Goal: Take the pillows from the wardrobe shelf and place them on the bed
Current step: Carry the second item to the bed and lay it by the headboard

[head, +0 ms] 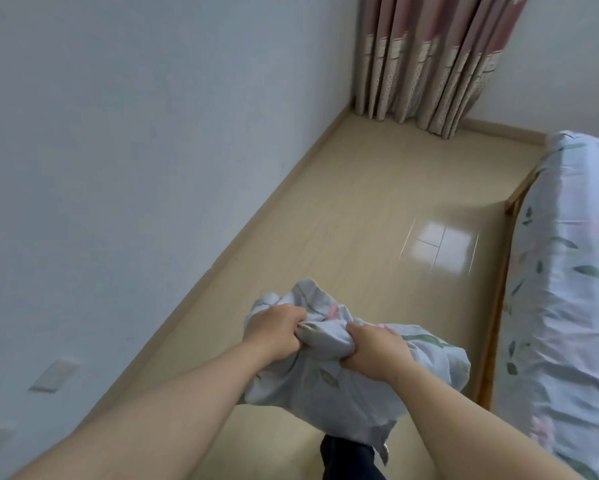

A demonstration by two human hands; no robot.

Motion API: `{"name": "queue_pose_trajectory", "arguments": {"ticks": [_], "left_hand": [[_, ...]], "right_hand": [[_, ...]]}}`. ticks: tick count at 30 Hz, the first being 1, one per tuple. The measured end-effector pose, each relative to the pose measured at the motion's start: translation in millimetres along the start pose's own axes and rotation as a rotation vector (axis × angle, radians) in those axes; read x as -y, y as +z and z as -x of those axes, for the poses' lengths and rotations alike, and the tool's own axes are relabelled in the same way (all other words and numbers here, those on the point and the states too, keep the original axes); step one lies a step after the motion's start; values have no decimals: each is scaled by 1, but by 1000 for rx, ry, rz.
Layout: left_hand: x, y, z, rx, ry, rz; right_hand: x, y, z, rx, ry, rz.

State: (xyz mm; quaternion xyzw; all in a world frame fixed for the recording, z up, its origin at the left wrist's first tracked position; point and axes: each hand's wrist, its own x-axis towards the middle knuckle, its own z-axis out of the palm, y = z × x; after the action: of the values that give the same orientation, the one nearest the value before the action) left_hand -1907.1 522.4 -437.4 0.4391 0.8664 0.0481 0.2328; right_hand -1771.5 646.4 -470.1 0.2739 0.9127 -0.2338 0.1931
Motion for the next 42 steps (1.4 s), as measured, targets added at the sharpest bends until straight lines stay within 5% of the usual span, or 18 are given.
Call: {"name": "queue_pose_trajectory", "arguments": {"ticks": [25,42], "left_hand": [[-217,-203,-616,46,457,-158],[-487,-292,-983,28,545,-214]], "right_hand": [[-292,-375,-368,-128,359,-147],[-591,-639,-546,-321,401,-183]]}}
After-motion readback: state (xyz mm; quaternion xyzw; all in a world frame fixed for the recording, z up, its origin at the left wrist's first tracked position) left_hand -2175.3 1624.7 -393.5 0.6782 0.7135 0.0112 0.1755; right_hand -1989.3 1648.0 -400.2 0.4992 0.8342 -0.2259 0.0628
